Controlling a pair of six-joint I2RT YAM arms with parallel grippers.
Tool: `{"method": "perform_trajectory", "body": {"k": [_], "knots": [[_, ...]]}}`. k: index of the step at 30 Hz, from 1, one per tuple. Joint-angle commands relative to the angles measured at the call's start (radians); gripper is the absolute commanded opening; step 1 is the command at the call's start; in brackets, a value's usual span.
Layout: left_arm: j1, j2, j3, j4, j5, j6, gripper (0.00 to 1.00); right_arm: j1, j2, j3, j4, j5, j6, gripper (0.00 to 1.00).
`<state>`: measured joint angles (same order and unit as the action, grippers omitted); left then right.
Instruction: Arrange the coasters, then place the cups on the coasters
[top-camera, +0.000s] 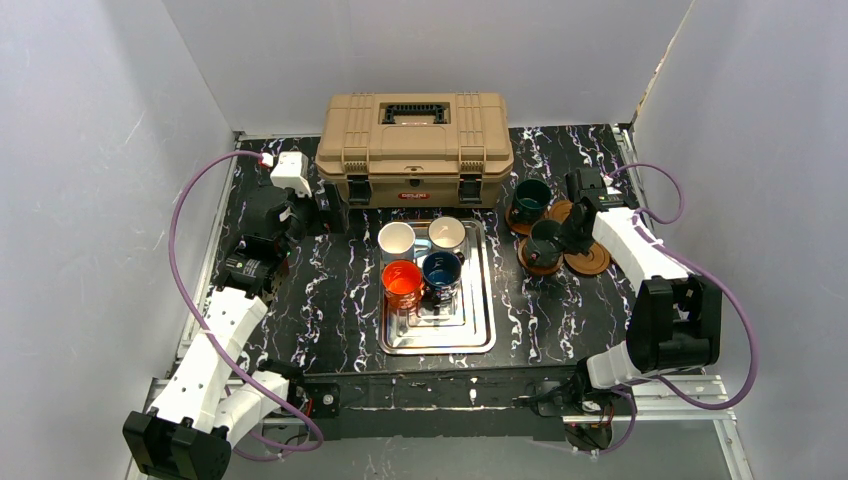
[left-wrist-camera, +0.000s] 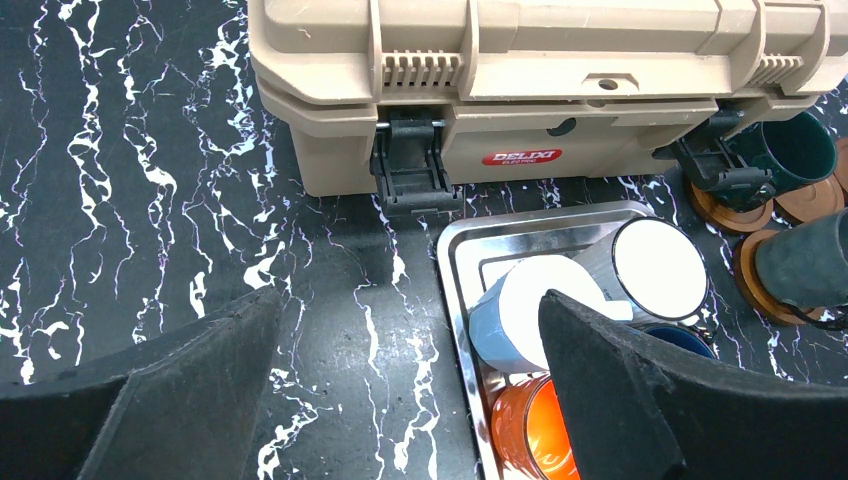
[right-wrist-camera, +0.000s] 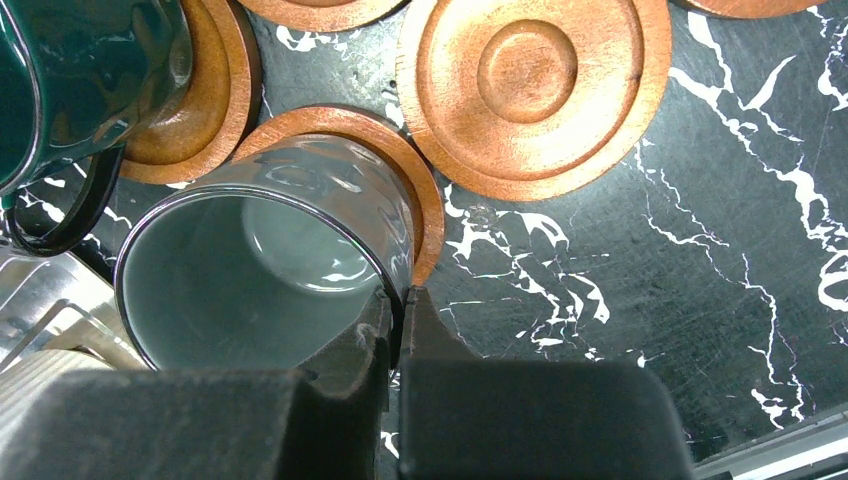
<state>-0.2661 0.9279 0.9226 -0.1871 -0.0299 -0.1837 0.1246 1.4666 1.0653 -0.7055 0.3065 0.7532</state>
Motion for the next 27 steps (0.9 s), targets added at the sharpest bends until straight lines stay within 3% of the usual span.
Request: {"method": "perform_trajectory", "body": {"k": [1,6,27], "knots": [[-0.004,-0.003,0.001,0.002,-0.004,0.004,0.98,-0.003,0.026,0.013,0.027,-0.035,0.001,0.1],[-0.004,-0.004,0.001,0.001,-0.004,0.005,0.98,-0.004,0.025,0.013,0.028,-0.037,0.003,0.21],[-0.004,-0.004,0.002,0.001,-0.005,0.007,0.98,-0.004,-0.038,0.064,-0.016,-0.009,-0.035,0.44]]}}
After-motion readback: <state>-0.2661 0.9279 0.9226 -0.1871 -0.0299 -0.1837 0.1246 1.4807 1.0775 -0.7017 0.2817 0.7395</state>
